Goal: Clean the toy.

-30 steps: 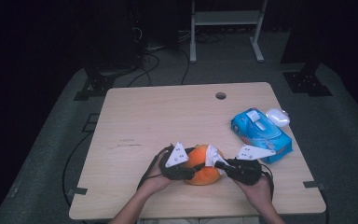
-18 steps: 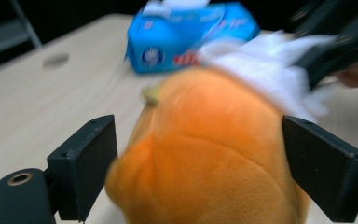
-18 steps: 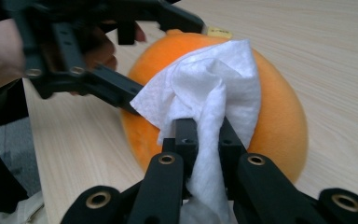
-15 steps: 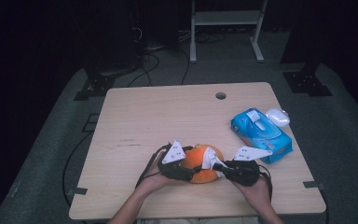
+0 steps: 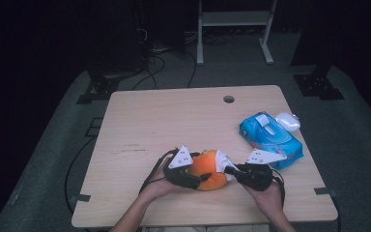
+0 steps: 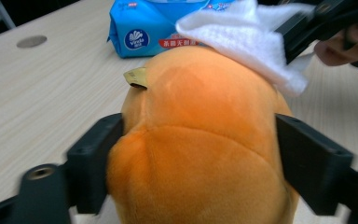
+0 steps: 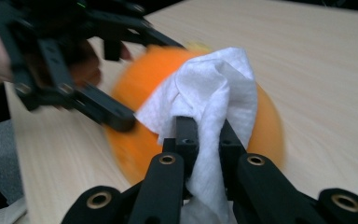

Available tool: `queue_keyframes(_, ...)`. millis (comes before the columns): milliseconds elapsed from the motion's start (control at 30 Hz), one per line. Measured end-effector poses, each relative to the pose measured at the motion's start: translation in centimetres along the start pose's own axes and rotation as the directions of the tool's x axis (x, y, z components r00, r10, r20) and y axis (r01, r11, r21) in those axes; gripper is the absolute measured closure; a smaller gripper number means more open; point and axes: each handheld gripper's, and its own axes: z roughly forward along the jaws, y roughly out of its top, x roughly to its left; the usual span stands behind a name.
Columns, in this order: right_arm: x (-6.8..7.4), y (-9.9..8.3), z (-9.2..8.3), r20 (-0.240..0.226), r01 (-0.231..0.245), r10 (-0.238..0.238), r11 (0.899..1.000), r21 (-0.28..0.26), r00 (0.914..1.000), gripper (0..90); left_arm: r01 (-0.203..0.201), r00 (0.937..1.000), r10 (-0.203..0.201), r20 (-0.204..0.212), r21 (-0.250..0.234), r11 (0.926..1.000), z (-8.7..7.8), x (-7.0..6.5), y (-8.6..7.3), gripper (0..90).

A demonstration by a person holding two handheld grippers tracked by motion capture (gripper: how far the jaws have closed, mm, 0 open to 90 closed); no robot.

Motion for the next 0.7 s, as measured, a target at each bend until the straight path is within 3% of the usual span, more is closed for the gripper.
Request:
queue_keyframes(100,1.0,0.6,0.2,0.000,0.056,-0.056,0.998,-0.015,0.9984,83.3,-0.049,0.9987,0.049,-0.009,0.010,0.9987,0.2,-1.0,0.4,24.4)
queue_keyframes(167,0.5,0.4,0.1,-0.004,0.034,-0.034,0.999,-0.015,0.9994,83.4,-0.044,0.9990,0.044,0.004,0.000,0.9990,0.1,-0.9,0.5,24.3)
queue_keyframes(267,-0.6,-0.2,-0.1,0.004,-0.001,0.001,1.000,-0.012,1.0000,83.4,-0.003,1.0000,0.004,0.007,-0.019,0.9998,-0.1,-0.1,0.5,18.2)
queue_keyframes(333,-1.0,-0.6,-0.1,0.034,-0.004,0.004,1.000,-0.002,0.9994,83.4,0.051,0.9986,-0.052,-0.011,-0.021,0.9985,-0.2,0.6,0.3,11.8)
queue_keyframes(400,-1.4,-0.7,-0.1,0.038,-0.030,0.030,1.000,-0.009,0.9988,83.4,0.104,0.9945,-0.104,0.009,-0.024,0.9943,-0.1,0.9,0.0,11.5)
queue_keyframes(433,-1.4,-0.7,-0.1,0.040,-0.029,0.029,1.000,-0.008,0.9988,83.4,0.108,0.9939,-0.108,0.022,-0.013,0.9940,0.0,0.9,-0.1,15.3)
queue_keyframes(533,0.1,0.0,-0.2,0.054,0.025,-0.024,1.000,-0.018,0.9982,83.2,0.049,0.9988,-0.049,0.006,-0.008,0.9988,0.0,0.1,0.2,24.9)
queue_keyframes(600,1.3,0.5,-0.3,0.027,0.080,-0.079,0.996,-0.039,0.9965,83.2,0.015,0.9998,-0.014,0.013,-0.009,0.9999,0.0,-0.5,0.5,26.3)
queue_keyframes(700,1.5,0.8,-0.4,0.032,0.099,-0.098,0.995,-0.025,0.9947,83.4,0.014,0.9994,-0.014,0.031,-0.017,0.9998,0.0,-0.8,0.5,26.0)
